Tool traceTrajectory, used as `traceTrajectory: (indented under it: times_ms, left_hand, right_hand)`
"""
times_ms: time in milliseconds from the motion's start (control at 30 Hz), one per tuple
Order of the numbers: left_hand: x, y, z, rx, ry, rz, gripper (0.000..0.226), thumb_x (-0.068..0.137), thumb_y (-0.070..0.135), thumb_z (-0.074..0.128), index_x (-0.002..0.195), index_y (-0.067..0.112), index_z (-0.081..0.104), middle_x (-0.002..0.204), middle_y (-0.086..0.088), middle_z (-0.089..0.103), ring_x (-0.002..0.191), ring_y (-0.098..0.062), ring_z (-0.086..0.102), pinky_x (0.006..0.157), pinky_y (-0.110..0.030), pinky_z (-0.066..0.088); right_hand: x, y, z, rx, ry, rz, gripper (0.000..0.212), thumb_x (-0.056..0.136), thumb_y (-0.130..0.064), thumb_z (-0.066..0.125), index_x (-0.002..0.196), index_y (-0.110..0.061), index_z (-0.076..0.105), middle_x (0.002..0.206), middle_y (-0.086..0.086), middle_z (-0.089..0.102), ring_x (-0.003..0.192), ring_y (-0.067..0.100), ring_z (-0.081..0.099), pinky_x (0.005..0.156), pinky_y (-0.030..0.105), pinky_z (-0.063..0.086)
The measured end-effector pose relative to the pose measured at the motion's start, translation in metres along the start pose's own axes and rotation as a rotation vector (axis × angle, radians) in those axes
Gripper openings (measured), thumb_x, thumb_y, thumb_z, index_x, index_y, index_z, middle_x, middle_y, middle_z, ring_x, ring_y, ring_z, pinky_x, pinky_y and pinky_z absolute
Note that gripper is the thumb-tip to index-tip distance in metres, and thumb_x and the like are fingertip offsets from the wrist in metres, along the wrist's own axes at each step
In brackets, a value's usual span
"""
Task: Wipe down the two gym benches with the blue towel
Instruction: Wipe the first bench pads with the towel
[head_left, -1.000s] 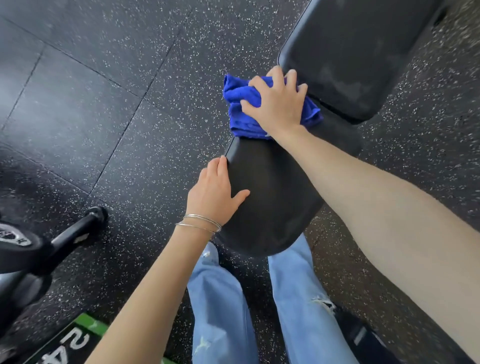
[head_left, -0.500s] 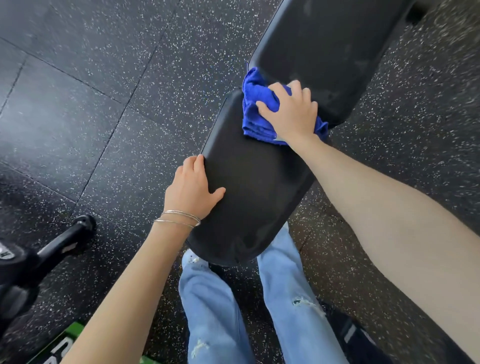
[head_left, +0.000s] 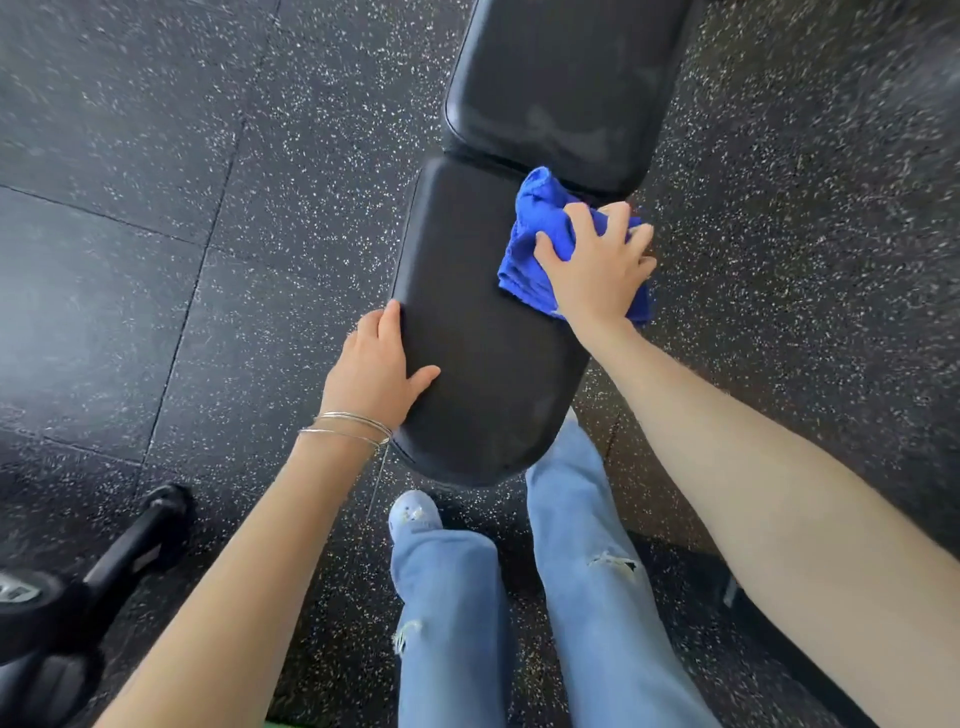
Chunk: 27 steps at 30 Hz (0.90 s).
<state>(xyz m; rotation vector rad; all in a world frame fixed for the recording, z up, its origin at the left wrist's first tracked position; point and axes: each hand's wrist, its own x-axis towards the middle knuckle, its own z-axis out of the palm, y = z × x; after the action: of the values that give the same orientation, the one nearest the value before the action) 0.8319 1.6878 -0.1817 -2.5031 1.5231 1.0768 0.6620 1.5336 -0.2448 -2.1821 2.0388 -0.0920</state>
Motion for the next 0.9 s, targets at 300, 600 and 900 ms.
traceTrajectory:
  times_ms: [300,600,900]
  left_hand:
    - [-0.03,-0.038,-0.006,0.083,-0.128,0.214,0.087,0.08,0.026,0.072,0.147,0.008,0.019,0.141,-0.015,0.038,0.121,-0.036,0.048,0.096,-0.043,0.04]
    - [-0.065,-0.079,-0.003,0.035,-0.164,0.236,0.085,0.083,0.018,0.068,0.15,0.013,0.016,0.14,-0.012,0.041,0.119,-0.031,0.052,0.093,-0.043,0.045]
    - [-0.064,-0.09,-0.002,-0.062,0.012,0.185,0.071,0.086,0.011,0.059,0.147,0.004,0.022,0.134,-0.02,0.045,0.119,-0.037,0.049,0.09,-0.044,0.041]
  right_hand:
    - [-0.144,-0.023,-0.013,0.054,0.121,0.091,0.032,0.078,-0.052,0.055,0.099,-0.03,0.064,0.107,0.004,0.057,0.087,0.033,0.048,0.066,0.04,0.037]
    - [-0.227,-0.049,-0.016,-0.009,0.239,-0.142,0.024,0.074,-0.048,0.058,0.088,-0.029,0.063,0.097,0.005,0.06,0.079,0.031,0.051,0.062,0.038,0.038]
    - [-0.146,-0.098,-0.012,0.089,0.025,-0.496,0.028,0.069,-0.051,0.062,0.087,-0.03,0.065,0.097,0.001,0.059,0.086,0.031,0.05,0.064,0.038,0.036]
